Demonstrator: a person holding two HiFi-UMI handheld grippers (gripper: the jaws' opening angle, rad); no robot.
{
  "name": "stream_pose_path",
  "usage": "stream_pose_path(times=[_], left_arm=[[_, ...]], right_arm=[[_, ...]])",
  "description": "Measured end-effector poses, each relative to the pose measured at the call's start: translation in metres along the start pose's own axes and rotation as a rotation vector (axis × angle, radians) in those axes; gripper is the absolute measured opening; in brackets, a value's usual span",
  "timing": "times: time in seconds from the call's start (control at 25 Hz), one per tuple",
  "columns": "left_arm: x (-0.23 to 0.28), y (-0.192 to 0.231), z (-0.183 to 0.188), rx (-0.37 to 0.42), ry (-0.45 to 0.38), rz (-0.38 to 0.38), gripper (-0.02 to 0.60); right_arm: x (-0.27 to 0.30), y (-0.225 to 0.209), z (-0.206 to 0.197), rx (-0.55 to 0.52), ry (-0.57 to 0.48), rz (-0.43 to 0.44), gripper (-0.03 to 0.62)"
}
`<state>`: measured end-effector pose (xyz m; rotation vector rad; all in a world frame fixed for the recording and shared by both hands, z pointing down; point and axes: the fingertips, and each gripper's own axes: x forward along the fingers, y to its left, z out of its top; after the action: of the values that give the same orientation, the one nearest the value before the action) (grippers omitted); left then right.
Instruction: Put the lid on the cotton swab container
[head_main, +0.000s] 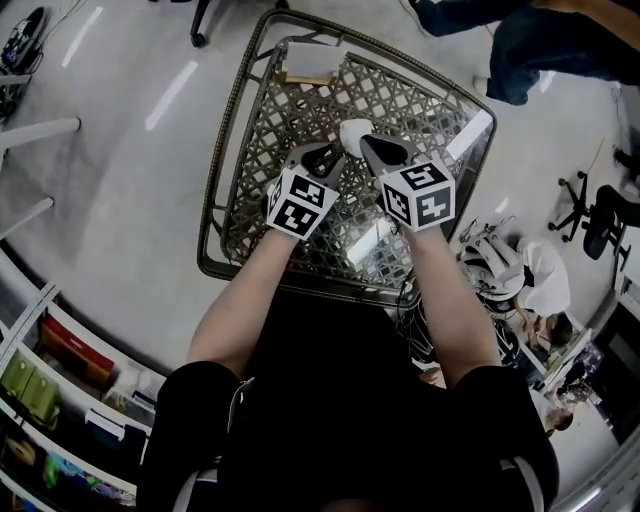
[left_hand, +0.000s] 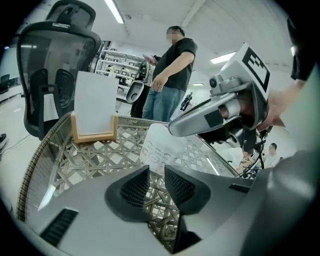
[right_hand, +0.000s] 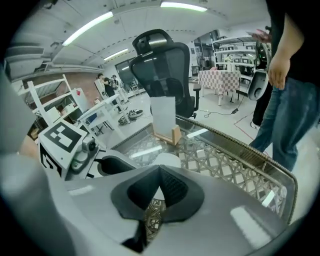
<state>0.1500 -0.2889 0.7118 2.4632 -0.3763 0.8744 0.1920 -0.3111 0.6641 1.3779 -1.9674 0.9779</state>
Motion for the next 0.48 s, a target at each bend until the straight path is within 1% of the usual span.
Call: stream_pose_path(times=[0.28, 0.36, 0.48], left_arm=[[-0.025, 0.013, -0.001, -0.017, -0.018, 0.024, 0.095], [-0.029, 0.015, -0.002, -0.019, -0.025, 0.022, 0.095], [-0.033, 0.016, -0.003, -0.022, -0.028, 0.016, 0.095]], right_arm=[[0.000, 0.002, -0.002, -0.100, 0.000, -0.074, 0.014], [0.001, 0.002, -0.003, -0.091, -0.004, -0.091, 0.014], [0.002, -0.001, -0.003, -0.047, -0.005, -0.091, 0.014]])
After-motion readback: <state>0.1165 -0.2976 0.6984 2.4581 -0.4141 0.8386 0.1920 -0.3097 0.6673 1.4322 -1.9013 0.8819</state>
